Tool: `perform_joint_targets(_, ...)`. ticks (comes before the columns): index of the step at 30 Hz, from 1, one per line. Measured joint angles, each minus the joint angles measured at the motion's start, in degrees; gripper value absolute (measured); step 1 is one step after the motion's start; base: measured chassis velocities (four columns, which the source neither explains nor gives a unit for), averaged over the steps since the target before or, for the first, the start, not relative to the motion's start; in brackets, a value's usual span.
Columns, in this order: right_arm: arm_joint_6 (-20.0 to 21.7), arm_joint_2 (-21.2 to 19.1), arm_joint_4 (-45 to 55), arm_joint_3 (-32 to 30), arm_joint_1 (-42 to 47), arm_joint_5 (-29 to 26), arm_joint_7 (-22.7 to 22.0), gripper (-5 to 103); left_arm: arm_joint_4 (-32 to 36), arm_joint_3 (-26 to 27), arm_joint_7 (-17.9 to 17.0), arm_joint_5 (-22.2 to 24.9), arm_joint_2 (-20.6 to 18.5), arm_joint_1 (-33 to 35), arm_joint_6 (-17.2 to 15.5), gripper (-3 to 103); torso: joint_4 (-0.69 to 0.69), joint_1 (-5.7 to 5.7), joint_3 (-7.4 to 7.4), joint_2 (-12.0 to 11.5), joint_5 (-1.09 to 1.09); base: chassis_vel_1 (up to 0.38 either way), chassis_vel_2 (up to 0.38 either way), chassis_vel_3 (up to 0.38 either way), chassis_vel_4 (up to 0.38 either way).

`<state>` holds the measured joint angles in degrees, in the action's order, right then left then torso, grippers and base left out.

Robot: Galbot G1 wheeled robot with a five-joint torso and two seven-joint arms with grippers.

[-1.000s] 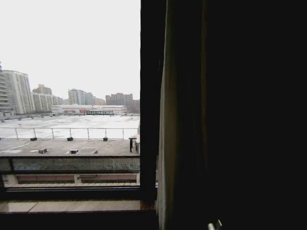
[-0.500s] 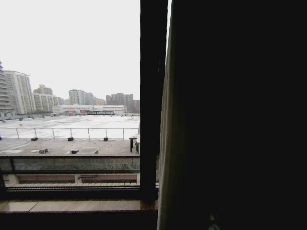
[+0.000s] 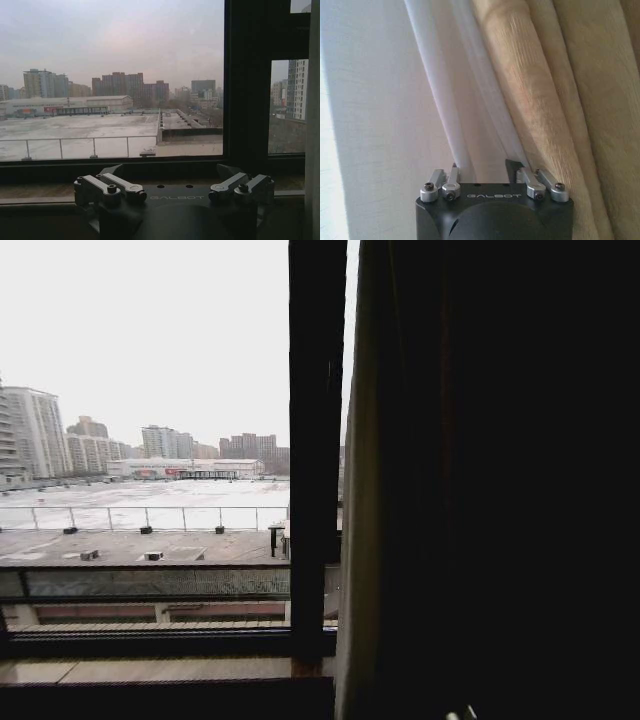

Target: Open the curtains by pulling them apart, changing their state from closed to fully open.

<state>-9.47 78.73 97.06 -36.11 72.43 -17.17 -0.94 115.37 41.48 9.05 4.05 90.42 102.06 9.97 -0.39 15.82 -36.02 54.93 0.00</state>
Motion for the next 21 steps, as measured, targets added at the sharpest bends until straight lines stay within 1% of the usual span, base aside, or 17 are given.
perform_joint_targets(1, 0.0, 0.0, 0.0, 0.0, 0.0, 0.0, 0.0, 43, 0.0, 0.0, 0.0, 0.0, 0.0, 0.0, 0.0, 100, 0.00, 0.00, 0.00, 0.0, 0.00, 0.000, 0.000, 0.000, 0.000)
perform_joint_targets(3, -0.2, 0.0, 2.8, 0.5, 2.4, 1.2, 0.4, 55, 0.1, 0.3, 0.0, 0.2, -0.3, 0.1, 0.0, 100, 0.01, 0.00, 0.00, 0.0, 0.00, 0.000, 0.000, 0.000, 0.000)
perform_joint_targets(4, -0.2, 0.0, 2.8, 0.5, 2.4, 1.2, 0.4, 55, 0.1, 0.3, 0.0, 0.2, -0.3, 0.1, 0.0, 100, 0.01, 0.00, 0.00, 0.0, 0.00, 0.000, 0.000, 0.000, 0.000)
perform_joint_targets(5, -0.3, 0.0, 4.1, 0.6, 3.4, 1.7, 0.5, 60, 0.1, 0.5, 0.0, 0.7, -0.5, 0.1, 0.0, 100, 0.01, 0.00, 0.00, 0.0, 0.00, 0.000, 0.000, 0.000, 0.000)
perform_joint_targets(6, -0.3, 0.0, 4.1, 0.6, 3.4, 1.7, 0.5, 60, 0.1, 0.5, 0.0, 0.7, -0.5, 0.1, 0.0, 100, 0.01, 0.00, 0.00, 0.0, 0.00, 0.000, 0.000, 0.000, 0.000)
perform_joint_targets(8, -0.4, 0.0, 6.2, 0.6, 5.1, 2.5, 1.0, 71, 0.1, 0.7, 0.0, 1.3, -1.0, 0.0, 0.0, 100, 0.01, 0.00, 0.00, 0.0, 0.00, 0.000, 0.000, 0.000, 0.000)
perform_joint_targets(9, -0.4, 0.0, 6.2, 0.6, 5.1, 2.5, 1.0, 71, 0.1, 0.7, 0.0, 1.3, -1.0, 0.0, 0.0, 100, 0.01, 0.00, 0.00, 0.0, 0.00, 0.000, 0.000, 0.000, 0.000)
perform_joint_targets(11, -0.4, 0.0, 7.3, 0.6, 6.2, 2.6, 1.6, 82, -0.1, 0.8, -0.1, 1.8, -1.3, -0.3, 0.0, 100, 0.00, -0.01, 0.00, 0.0, -0.01, 0.000, 0.000, 0.000, 0.000)
perform_joint_targets(12, -0.4, 0.0, 7.3, 0.6, 6.2, 2.6, 1.6, 82, -0.1, 0.8, -0.1, 1.8, -1.3, -0.3, 0.0, 100, 0.00, -0.01, 0.00, 0.0, -0.01, 0.000, 0.000, 0.000, 0.000)
perform_joint_targets(14, -0.5, 0.0, 8.4, 0.6, 7.8, 2.9, 3.0, 92, -0.3, 0.8, -0.1, 2.2, -1.6, -0.7, -0.1, 100, 0.01, 0.00, 0.00, 0.0, -0.01, 0.000, 0.000, 0.000, 0.000)
perform_joint_targets(15, -0.5, 0.0, 8.4, 0.6, 7.8, 2.9, 3.0, 92, -0.3, 0.8, -0.1, 2.2, -1.6, -0.7, -0.1, 100, 0.01, 0.00, 0.00, 0.0, -0.01, 0.000, 0.000, 0.000, 0.000)
perform_joint_targets(17, -0.8, 0.0, 9.4, 0.6, 9.5, 3.2, 4.4, 99, -0.4, 0.8, -0.1, 2.7, -2.1, -1.1, -0.4, 100, 0.01, 0.00, 0.00, 0.0, 0.00, 0.000, 0.000, 0.000, 0.000)
perform_joint_targets(21, -1.0, 0.0, 10.9, 0.6, 12.0, 3.2, 4.8, 100, -0.6, 1.1, -0.1, 3.4, -2.6, -1.4, -0.7, 100, 0.00, -0.01, 0.00, 0.0, -0.01, 0.000, 0.000, 0.000, 0.000)
